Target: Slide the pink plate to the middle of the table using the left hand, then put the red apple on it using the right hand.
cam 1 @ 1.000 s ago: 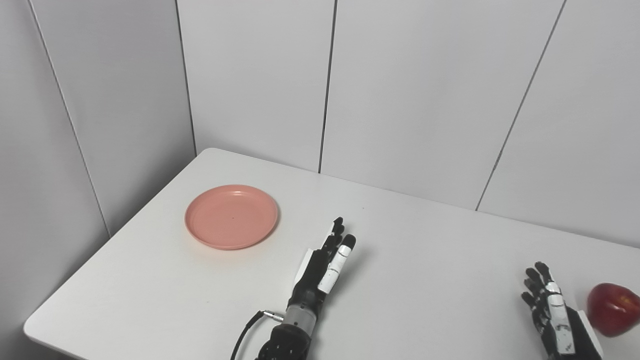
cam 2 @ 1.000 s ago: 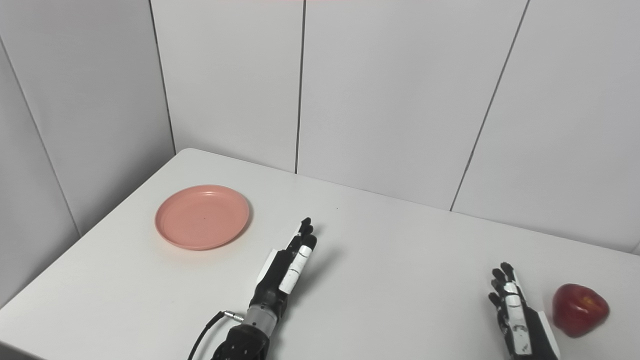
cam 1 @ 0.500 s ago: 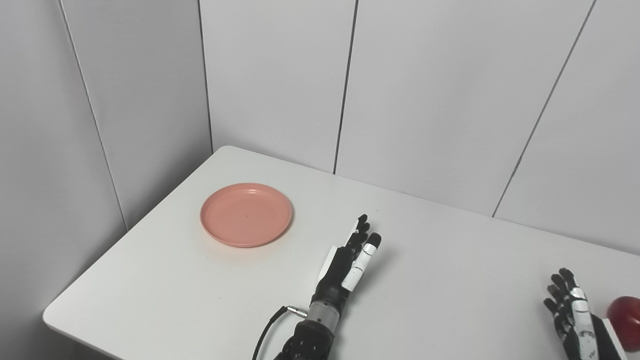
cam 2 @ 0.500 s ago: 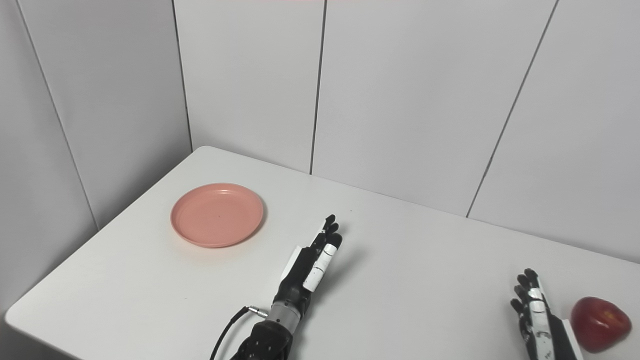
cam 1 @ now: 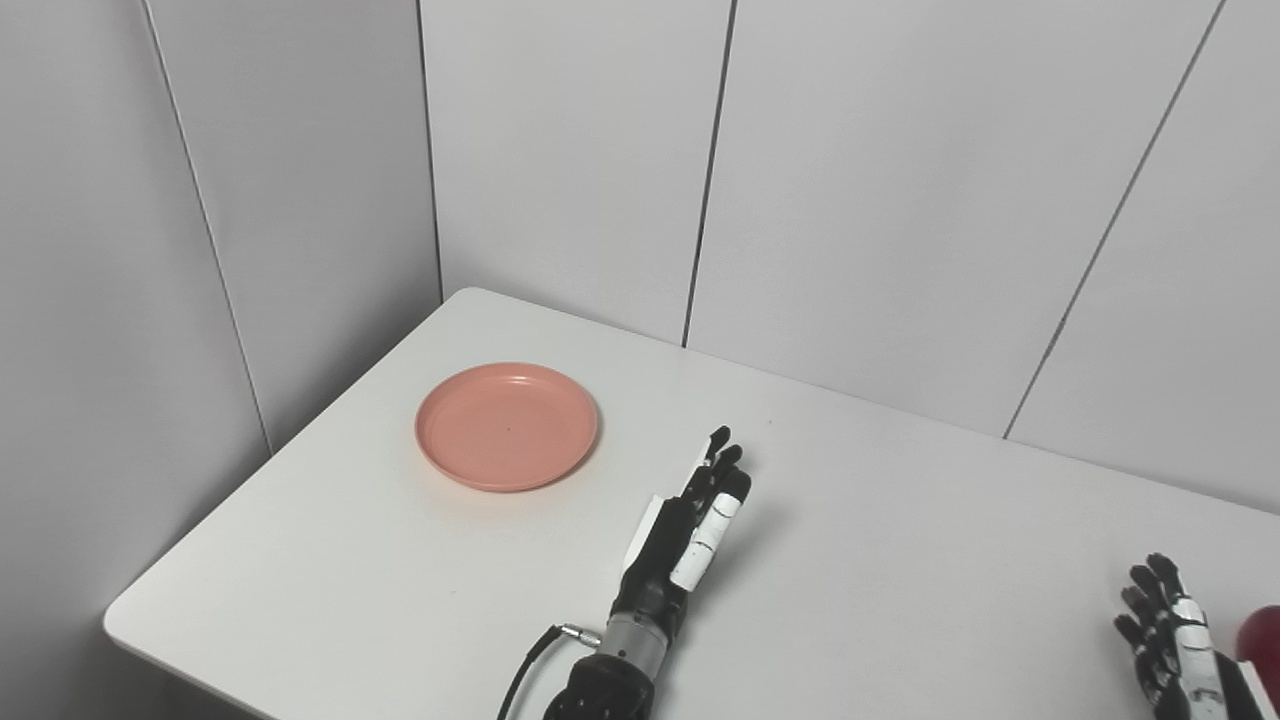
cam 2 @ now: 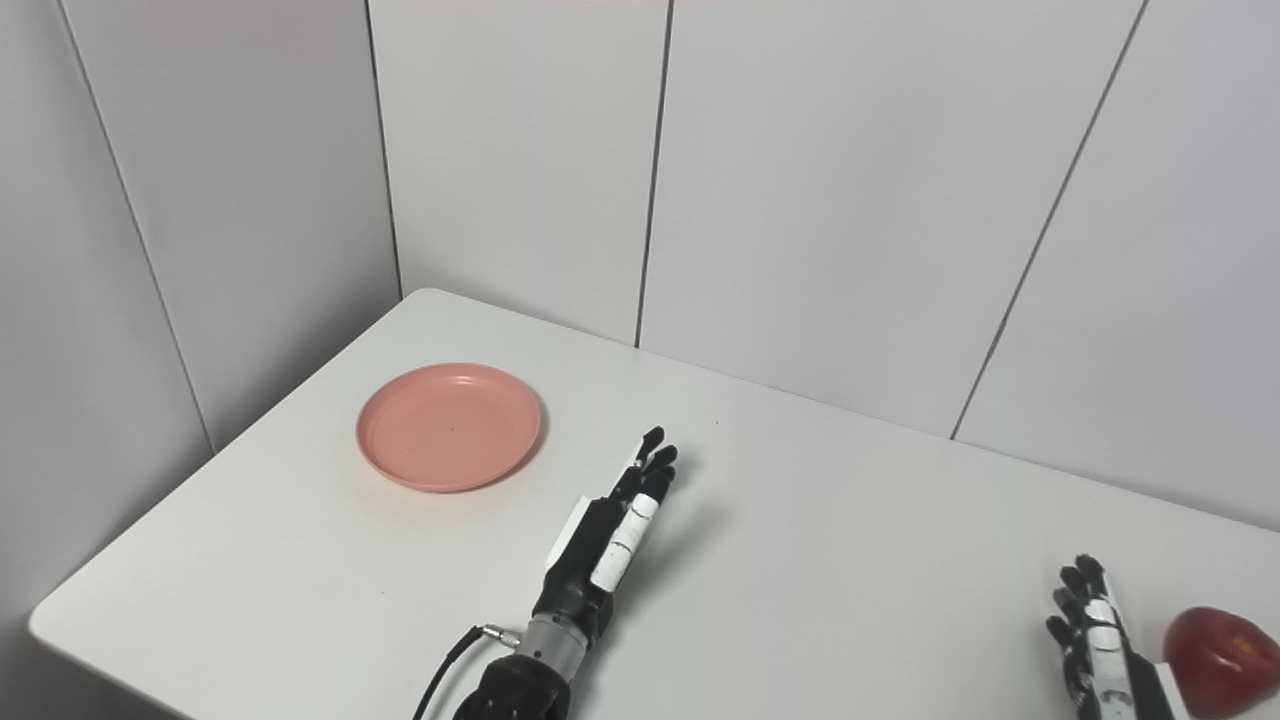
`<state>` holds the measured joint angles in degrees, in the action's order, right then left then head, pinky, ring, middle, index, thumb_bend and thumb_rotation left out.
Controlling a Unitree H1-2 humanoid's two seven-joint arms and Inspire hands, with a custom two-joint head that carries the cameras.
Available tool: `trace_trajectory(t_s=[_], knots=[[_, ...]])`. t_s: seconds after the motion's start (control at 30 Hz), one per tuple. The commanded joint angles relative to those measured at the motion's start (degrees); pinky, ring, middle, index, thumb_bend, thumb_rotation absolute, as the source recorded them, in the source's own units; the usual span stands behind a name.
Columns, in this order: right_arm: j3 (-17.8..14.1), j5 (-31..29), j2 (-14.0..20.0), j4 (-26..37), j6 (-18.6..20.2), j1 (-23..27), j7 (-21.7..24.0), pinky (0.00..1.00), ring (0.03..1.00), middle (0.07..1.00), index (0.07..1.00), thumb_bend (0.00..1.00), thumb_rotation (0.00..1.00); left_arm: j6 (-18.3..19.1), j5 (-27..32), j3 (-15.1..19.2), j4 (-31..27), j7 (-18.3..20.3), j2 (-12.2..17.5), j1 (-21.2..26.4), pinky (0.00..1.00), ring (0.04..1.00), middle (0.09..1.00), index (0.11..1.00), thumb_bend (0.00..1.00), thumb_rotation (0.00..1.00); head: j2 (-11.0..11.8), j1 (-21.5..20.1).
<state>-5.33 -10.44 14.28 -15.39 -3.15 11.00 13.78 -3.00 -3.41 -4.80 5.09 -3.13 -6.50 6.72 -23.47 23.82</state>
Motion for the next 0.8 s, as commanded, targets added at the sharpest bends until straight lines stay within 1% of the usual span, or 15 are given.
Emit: trace_trajectory(t_s=[0.0, 0.07, 0.1, 0.17, 0.23, 0.37, 0.43, 0.6, 0.77], knots=[[0.3, -0.1, 0.1, -2.1, 0.7, -3.7, 0.7, 1.0, 1.0, 0.984, 0.989, 0.82, 1.0, 1.2, 1.3, 0.4, -4.2, 1.1, 0.2, 3.3, 0.94, 0.911, 0.918, 0.985, 0.82, 0.93, 0.0, 0.0], [0.3, -0.2, 0.1, -2.5, 0.5, -3.6, 0.8, 1.0, 1.0, 0.985, 0.984, 0.83, 1.0, 3.0, 2.1, 1.1, -5.7, 1.3, 0.7, 4.5, 0.96, 0.919, 0.917, 0.97, 0.87, 0.93, 0.3, 0.1], [0.3, -0.2, 0.1, -2.7, 0.5, -3.6, 0.9, 1.0, 1.0, 0.985, 0.983, 0.83, 1.0, 3.7, 2.8, 1.7, -6.3, 1.4, 1.1, 5.5, 0.97, 0.92, 0.917, 0.968, 0.88, 0.93, 0.3, 0.1], [0.3, -0.2, 0.1, -2.9, 0.4, -3.5, 0.8, 1.0, 1.0, 0.982, 0.985, 0.84, 1.0, 4.4, 3.9, 2.8, -7.0, 1.9, 2.1, 7.2, 0.97, 0.932, 0.932, 0.958, 0.91, 0.92, 0.5, 0.3], [0.1, -0.5, 0.0, -3.1, 0.2, -3.4, 0.9, 1.0, 1.0, 0.981, 0.986, 0.84, 1.0, 4.6, 4.8, 3.8, -7.4, 2.5, 3.4, 8.9, 0.96, 0.939, 0.94, 0.956, 0.91, 0.92, 0.7, 0.4], [0.2, -0.9, -0.2, -4.0, -0.3, -3.2, 1.2, 1.0, 1.0, 0.982, 0.983, 0.86, 1.0, 4.6, 6.4, 5.9, -7.8, 3.0, 5.7, 11.5, 0.93, 0.923, 0.921, 0.878, 0.91, 0.91, 1.2, 0.5], [0.3, -0.7, -0.2, -4.2, -0.4, -3.1, 1.2, 1.0, 1.0, 0.988, 0.987, 0.87, 1.0, 5.2, 6.5, 6.9, -8.3, 2.8, 6.8, 12.7, 0.92, 0.912, 0.912, 0.866, 0.91, 0.91, 1.5, 0.4], [0.5, -0.5, -0.6, -3.7, -0.2, -3.1, 1.0, 1.0, 1.0, 0.994, 0.993, 0.89, 1.0, 5.2, 6.1, 9.6, -8.2, 2.2, 10.2, 15.8, 0.89, 0.892, 0.901, 0.857, 0.91, 0.92, 2.4, 0.4], [0.6, -0.6, -0.8, -4.9, -1.3, -2.6, 1.2, 1.0, 1.0, 0.984, 0.988, 0.88, 1.0, 4.7, 6.4, 12.9, -6.9, 1.6, 13.6, 18.7, 0.91, 0.89, 0.89, 0.853, 0.9, 0.92, 2.9, 0.6]])
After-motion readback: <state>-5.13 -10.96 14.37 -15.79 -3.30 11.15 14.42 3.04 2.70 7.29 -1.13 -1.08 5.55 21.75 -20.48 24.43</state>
